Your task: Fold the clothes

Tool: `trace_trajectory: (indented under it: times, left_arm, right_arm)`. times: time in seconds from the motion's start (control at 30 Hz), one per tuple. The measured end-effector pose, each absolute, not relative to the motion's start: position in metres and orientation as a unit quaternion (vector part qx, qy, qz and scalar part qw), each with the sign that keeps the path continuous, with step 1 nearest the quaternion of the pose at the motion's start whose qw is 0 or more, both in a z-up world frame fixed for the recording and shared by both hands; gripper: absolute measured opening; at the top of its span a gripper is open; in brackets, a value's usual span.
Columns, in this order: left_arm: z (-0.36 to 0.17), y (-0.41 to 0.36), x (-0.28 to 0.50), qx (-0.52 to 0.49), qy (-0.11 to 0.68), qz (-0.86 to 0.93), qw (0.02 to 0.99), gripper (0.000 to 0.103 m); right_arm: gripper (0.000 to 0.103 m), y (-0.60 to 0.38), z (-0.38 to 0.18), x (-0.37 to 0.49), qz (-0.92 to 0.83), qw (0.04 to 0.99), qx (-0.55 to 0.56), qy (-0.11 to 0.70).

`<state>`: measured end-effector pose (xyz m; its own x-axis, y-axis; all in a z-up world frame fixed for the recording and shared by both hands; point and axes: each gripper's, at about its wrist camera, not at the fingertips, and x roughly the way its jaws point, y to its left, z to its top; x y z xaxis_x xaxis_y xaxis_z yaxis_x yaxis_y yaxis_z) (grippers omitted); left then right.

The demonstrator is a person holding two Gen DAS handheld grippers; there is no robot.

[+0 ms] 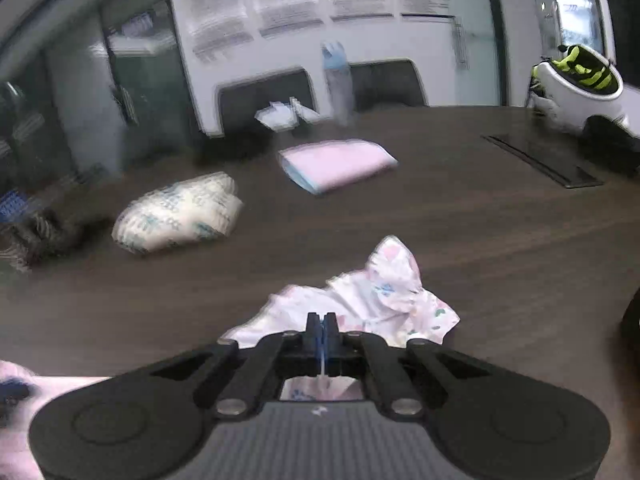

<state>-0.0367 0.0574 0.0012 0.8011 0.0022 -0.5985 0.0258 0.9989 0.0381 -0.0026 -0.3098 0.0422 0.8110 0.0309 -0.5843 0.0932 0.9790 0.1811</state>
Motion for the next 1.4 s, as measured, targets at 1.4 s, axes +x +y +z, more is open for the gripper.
trace_trajectory:
  times: [1.4]
  left_arm:
    - [0.012, 0.121, -0.152, -0.246, 0.303, 0.097, 0.916, 0.058]
  right_arm:
    - [0.036, 0.018, 0.048, 0.041, 0.503, 0.728, -0.295, 0.36]
